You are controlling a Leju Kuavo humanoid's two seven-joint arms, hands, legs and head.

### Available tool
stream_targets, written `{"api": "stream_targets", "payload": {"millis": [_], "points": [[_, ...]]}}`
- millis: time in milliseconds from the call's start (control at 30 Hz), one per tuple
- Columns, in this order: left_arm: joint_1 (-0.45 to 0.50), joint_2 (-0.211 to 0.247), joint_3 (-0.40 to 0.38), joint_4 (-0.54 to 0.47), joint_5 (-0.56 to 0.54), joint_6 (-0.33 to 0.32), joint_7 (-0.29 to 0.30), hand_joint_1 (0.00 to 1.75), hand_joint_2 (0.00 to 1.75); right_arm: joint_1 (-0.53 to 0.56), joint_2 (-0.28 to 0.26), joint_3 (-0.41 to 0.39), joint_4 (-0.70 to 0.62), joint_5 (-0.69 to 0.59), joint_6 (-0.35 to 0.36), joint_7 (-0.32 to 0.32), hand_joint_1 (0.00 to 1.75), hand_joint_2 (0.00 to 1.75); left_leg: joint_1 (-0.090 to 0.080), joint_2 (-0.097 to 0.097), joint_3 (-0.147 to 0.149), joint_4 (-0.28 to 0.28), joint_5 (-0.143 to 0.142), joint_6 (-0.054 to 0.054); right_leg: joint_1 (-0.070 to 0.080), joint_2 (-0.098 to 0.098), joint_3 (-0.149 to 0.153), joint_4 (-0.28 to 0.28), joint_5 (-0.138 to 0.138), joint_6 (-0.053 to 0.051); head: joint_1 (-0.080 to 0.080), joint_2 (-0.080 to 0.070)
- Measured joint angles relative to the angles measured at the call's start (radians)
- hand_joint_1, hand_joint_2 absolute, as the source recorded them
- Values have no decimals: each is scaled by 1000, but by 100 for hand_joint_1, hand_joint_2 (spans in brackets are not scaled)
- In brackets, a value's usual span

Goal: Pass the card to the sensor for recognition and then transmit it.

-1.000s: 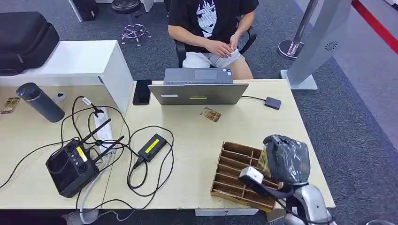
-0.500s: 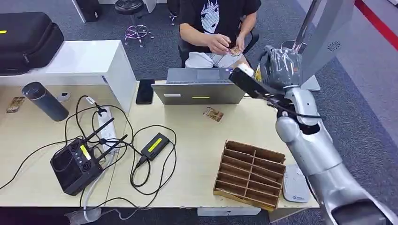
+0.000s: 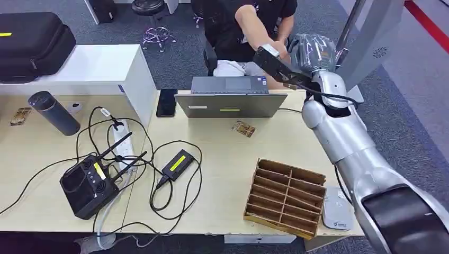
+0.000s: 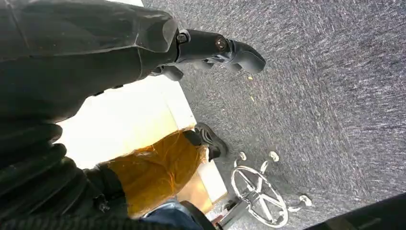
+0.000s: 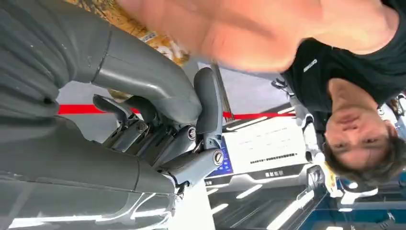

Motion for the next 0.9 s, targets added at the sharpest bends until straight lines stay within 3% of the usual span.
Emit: {"api": "stream_targets", "payload": {"millis": [100,133,400,433,467,500,533,567,600,633,667,800,900], "points": [[-2,0,0,4,0,0,0,0,175,0,8,6,25,0,-8,-5,164,175,0,0,0,0,0,0,0,0,0,0,0,0,0,0],[-2,0,0,4,0,0,0,0,175,0,9,8,32,-2,-11,-8,0,175,0,0,0,0,0,0,0,0,0,0,0,0,0,0],[-4,-4,-12,13,52,-1,0,0,175,38,13,-61,51,-235,-33,-90,0,175,-1,0,1,0,-1,1,-1,0,-1,-1,0,1,0,0],[-1,-16,-19,15,54,126,-1,0,175,47,13,-82,51,-274,-33,-104,0,175,0,0,1,0,-1,1,-1,0,-1,-1,0,1,0,0],[10,-49,-39,16,63,360,-19,0,175,57,12,-100,52,-309,-32,-116,0,175,0,3,1,1,-2,3,-1,2,-4,-1,1,2,0,0],[4,-85,-69,21,74,647,-13,0,175,69,4,-127,53,-358,-31,-134,0,175,8,10,-2,4,-2,3,6,4,-3,-4,2,3,-3,0],[-4,-83,-89,27,83,734,3,0,175,81,-6,-151,55,-398,-32,-147,0,0,13,9,-3,4,-1,3,11,2,-3,-8,5,4,9,0],[-5,-91,-107,32,100,799,-6,0,175,96,-9,-177,56,-442,-30,-165,0,0,18,10,-3,5,-2,3,16,2,-1,-12,7,2,11,0],[-9,-92,-121,39,117,755,-12,0,175,111,-16,-205,56,-483,-29,-185,0,0,22,11,-3,5,-2,2,20,3,0,-13,8,0,10,0],[-11,-93,-132,45,135,765,-12,0,175,125,-30,-235,57,-524,-27,-204,0,0,25,11,-4,5,-2,2,23,4,2,-15,8,-1,11,0],[-13,-94,-143,52,159,765,-12,0,175,139,-43,-266,57,-570,-21,-223,0,175,28,11,-4,5,-2,2,25,4,3,-17,9,-1,11,0],[-19,-103,-158,87,250,765,-12,0,175,223,-103,-413,46,-765,44,-313,0,175,34,11,-4,5,-3,-1,32,3,8,-21,10,-3,11,0],[-23,-105,-158,100,268,765,-12,0,175,273,-130,-502,37,-805,60,-332,0,175,35,11,-7,5,-3,-1,34,3,7,-21,11,-5,11,0]]}}
